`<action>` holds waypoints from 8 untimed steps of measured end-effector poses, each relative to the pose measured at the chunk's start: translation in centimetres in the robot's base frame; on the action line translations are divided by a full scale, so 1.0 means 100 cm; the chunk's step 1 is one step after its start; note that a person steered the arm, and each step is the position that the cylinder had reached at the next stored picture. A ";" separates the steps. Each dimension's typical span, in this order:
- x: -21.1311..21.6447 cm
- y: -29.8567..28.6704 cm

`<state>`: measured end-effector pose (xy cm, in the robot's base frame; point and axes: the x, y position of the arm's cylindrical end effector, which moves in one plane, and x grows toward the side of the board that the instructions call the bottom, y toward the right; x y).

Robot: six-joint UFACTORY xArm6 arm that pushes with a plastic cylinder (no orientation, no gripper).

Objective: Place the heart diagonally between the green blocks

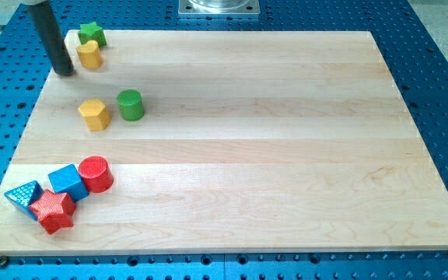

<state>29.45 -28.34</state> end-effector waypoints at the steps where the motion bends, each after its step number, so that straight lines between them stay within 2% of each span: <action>1: -0.026 0.005; 2: -0.041 0.022; 3: -0.036 0.045; 4: -0.015 0.044; 5: 0.017 -0.020; 6: 0.020 -0.005; 7: -0.016 0.002; 8: -0.018 0.043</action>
<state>27.69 -24.03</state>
